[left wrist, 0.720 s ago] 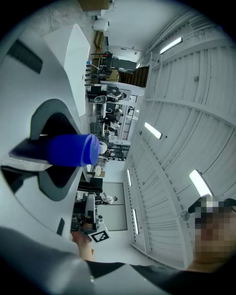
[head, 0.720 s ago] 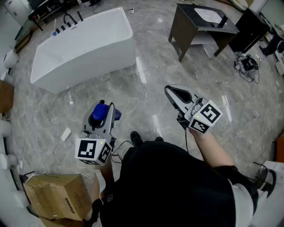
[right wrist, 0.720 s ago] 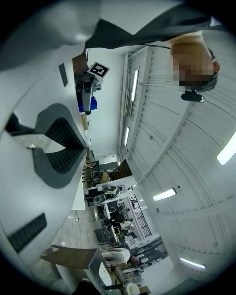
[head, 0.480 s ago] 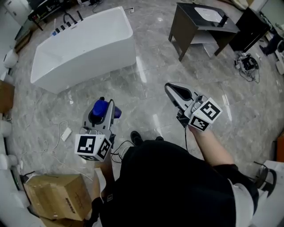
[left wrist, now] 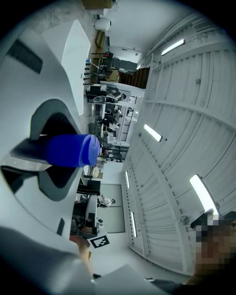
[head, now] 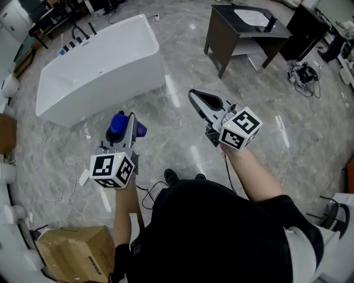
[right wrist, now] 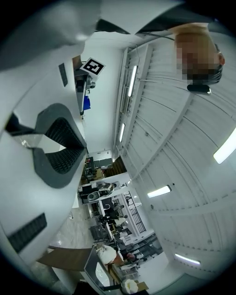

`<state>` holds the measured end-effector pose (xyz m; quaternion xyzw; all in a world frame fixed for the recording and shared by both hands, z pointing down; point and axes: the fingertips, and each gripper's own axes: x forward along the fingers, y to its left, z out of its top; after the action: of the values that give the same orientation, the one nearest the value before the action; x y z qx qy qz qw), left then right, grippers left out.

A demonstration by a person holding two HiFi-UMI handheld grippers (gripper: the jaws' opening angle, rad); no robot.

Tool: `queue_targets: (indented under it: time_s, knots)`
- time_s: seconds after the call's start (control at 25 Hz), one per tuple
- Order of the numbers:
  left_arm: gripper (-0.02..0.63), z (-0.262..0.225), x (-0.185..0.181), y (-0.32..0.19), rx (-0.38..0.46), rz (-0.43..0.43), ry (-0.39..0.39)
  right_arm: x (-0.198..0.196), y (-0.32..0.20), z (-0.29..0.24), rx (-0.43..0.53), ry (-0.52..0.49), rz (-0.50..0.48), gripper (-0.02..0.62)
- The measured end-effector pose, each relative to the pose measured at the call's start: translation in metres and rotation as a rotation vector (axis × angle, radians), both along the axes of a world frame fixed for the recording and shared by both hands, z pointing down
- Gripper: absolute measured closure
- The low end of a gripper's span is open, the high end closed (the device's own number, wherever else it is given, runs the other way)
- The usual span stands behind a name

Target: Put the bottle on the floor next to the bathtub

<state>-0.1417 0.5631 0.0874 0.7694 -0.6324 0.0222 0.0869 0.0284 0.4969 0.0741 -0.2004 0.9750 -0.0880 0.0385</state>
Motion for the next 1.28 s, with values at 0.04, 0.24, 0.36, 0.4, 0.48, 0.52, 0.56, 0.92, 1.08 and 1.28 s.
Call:
queue_targets:
  time_s: [0.04,0.24,0.36,0.4,0.48,0.52,0.56,0.92,1.08,1.28]
  knots:
    - [0.463,0.001,-0.001,-0.001,-0.001,-0.002,0.005,-0.002,-0.001,0.000,-0.006,-0.008,-0.010,0.568]
    - [0.463,0.014,-0.011,0.001,-0.027,0.000,0.046,-0.014,-0.003,0.023,-0.082,0.042,-0.010,0.568]
    - [0.463,0.024,-0.026,0.002,-0.043,0.003,0.063,-0.024,-0.004,0.037,-0.111,0.055,0.023,0.568]
    - [0.463,0.025,-0.032,0.001,-0.042,0.003,0.064,-0.028,-0.004,0.039,-0.111,0.057,0.033,0.568]
    - [0.463,0.026,-0.043,0.000,-0.038,0.009,0.059,-0.039,-0.004,0.042,-0.109,0.055,0.046,0.568]
    - [0.463,0.027,-0.046,0.000,-0.037,0.017,0.053,-0.045,-0.003,0.042,-0.107,0.053,0.050,0.568]
    - [0.463,0.027,-0.048,0.000,-0.036,0.029,0.047,-0.050,-0.002,0.041,-0.105,0.050,0.053,0.568]
    - [0.463,0.037,-0.053,-0.013,-0.060,0.103,0.058,-0.072,0.000,0.051,-0.138,0.064,0.055,0.568]
    - [0.463,0.052,-0.057,-0.032,-0.092,0.116,0.066,-0.068,-0.020,0.062,-0.171,0.055,0.078,0.568]
    - [0.463,0.064,-0.055,-0.069,-0.117,0.113,0.071,-0.061,-0.062,0.077,-0.199,0.047,0.086,0.568]
